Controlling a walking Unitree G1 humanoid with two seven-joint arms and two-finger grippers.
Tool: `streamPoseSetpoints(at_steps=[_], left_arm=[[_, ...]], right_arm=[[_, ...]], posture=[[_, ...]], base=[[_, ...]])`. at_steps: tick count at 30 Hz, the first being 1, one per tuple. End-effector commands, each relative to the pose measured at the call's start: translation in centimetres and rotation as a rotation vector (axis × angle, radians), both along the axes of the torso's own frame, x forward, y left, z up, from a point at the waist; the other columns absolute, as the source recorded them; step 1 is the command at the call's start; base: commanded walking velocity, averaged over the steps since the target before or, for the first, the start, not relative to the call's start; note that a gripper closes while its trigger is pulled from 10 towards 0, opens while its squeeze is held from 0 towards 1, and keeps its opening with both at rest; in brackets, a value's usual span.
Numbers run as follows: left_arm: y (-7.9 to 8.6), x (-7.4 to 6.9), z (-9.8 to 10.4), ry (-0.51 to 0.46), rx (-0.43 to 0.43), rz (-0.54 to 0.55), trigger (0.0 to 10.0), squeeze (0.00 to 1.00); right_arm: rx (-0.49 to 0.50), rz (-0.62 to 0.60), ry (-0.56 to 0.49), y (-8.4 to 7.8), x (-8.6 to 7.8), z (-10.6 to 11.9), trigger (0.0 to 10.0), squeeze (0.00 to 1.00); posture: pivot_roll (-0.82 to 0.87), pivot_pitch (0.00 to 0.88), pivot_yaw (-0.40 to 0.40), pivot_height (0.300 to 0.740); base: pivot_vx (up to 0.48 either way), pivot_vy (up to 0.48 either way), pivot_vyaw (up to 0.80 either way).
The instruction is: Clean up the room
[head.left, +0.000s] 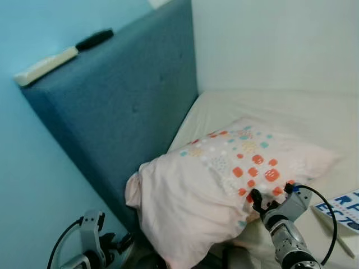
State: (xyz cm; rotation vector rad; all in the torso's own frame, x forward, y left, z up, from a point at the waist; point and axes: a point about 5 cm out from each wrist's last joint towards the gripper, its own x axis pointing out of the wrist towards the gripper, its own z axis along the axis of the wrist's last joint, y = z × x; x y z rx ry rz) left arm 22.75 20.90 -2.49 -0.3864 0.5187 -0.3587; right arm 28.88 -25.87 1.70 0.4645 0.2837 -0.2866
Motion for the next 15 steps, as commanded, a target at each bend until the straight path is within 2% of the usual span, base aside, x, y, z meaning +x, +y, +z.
streamPoseSetpoints(at_steps=[1, 2, 4, 7, 8, 9, 12, 15], left_arm=[[1.3, 0.1, 1.0, -0.016, -0.035, 0.042, 10.0, 0.0], [1.3, 0.1, 1.0, -0.016, -0.035, 0.042, 10.0, 0.0], [1.1, 0.5, 3.0, -0.061, -0.137, 0.045, 10.0, 0.0], [0.8, 0.4, 3.7, -0.072, -0.175, 0.031, 10.0, 0.0], [0.0, 0.1, 4.5, -0.076, -0.233, -0.031, 10.0, 0.0], [0.0, 0.1, 4.5, -0.076, -0.233, -0.031, 10.0, 0.0], [-1.4, -1.3, 5.9, -0.055, -0.354, -0.166, 10.0, 0.0], [-2.9, -2.6, 7.0, -0.019, -0.449, -0.28, 10.0, 0.0]], right_arm=[[0.021, -0.007, -0.063, 0.2, 0.3, 0.4, 10.0, 0.0], [0.021, -0.007, -0.063, 0.2, 0.3, 0.4, 10.0, 0.0], [0.012, -0.048, -0.115, -1.0, 0.3, 1.3, 10.0, 0.0], [-0.002, -0.068, -0.111, -1.4, 0.2, 1.4, 10.0, 0.0], [-0.042, -0.115, -0.076, -2.3, -0.2, 1.3, 10.0, 0.0], [-0.042, -0.115, -0.076, -2.3, -0.2, 1.3, 10.0, 0.0], [-0.096, -0.183, -0.032, -3.6, -0.9, 1.2, 10.0, 0.0], [-0.107, -0.222, -0.052, -4.5, -1.0, 1.7, 10.0, 0.0]], posture=[[0.05, 0.173, 0.168, 0.611], [0.05, 0.173, 0.168, 0.611], [0.08, 0.206, 0.183, 0.611], [0.08, 0.21, 0.185, 0.611], [0.1, 0.224, 0.193, 0.611], [0.1, 0.224, 0.193, 0.611], [0.11, 0.245, 0.2, 0.611], [0.11, 0.259, 0.202, 0.611]], base=[[0.0, 0.0, 0.0], [0.0, 0.0, 0.0], [0.0, 0.0, 0.0], [0.0, 0.0, 0.0], [0.0, 0.0, 0.0], [0.0, 0.0, 0.0], [0.0, 0.0, 0.0], [0.0, 0.0, 0.0]])
